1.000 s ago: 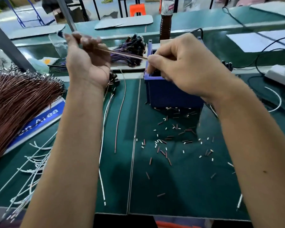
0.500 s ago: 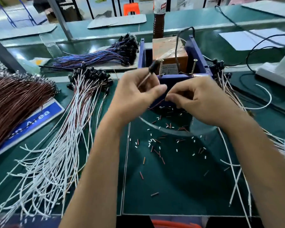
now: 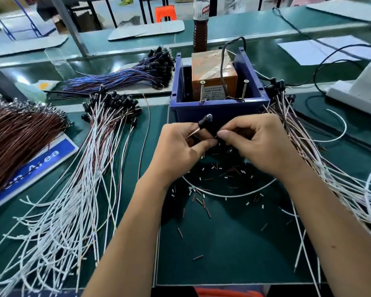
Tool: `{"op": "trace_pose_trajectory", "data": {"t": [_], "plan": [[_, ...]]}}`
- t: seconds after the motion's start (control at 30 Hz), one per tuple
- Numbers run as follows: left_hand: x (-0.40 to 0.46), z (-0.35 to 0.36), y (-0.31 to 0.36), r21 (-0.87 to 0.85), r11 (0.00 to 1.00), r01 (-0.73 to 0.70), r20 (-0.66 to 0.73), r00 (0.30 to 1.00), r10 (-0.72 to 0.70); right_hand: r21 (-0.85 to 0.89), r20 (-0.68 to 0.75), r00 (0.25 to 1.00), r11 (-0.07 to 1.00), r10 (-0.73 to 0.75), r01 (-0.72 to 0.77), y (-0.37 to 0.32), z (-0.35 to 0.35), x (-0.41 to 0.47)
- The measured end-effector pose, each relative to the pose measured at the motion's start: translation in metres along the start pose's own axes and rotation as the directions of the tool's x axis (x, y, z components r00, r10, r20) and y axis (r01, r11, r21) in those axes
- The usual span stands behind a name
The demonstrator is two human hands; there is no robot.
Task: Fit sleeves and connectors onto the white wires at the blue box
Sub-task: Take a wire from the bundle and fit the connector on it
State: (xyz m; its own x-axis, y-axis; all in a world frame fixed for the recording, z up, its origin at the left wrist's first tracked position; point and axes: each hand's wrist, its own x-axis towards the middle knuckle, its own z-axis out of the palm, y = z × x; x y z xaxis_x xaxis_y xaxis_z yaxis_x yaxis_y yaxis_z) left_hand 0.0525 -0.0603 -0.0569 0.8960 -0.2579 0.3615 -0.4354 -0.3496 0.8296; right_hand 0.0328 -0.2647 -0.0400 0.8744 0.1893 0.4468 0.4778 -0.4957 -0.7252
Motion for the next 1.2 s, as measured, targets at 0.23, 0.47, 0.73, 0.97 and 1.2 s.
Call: {"op": "trace_pose_trajectory", "data": {"t": [0.23,0.47,0.73,0.97,1.2], "plan": [[0.000,-0.014,-0.007,-0.025,0.998,0.058,0.025,0.998,-0.058,0.117,-0.182,0.980,0.992,0.075,-0.054,0.000,-0.004,0.000],[-0.001,-0.025,-0.003,-0.095,0.995,0.038,0.003,0.999,-0.038,-0.132,0.360,0.902,0.970,0.237,-0.202,0.002,-0.022,0.000],[-0.001,-0.027,-0.003,-0.097,0.994,0.048,-0.019,0.999,-0.050,-0.359,0.705,0.594,0.918,0.386,-0.170,-0.005,-0.030,-0.004],[-0.003,-0.028,0.000,-0.314,0.930,0.192,0.193,0.972,-0.135,-0.159,0.609,0.755,0.970,0.242,-0.183,-0.012,-0.033,0.004],[-0.005,-0.023,0.005,-0.214,0.935,0.283,0.428,0.888,-0.171,0.012,0.255,0.962,0.994,0.100,-0.107,-0.011,-0.010,0.009]]}}
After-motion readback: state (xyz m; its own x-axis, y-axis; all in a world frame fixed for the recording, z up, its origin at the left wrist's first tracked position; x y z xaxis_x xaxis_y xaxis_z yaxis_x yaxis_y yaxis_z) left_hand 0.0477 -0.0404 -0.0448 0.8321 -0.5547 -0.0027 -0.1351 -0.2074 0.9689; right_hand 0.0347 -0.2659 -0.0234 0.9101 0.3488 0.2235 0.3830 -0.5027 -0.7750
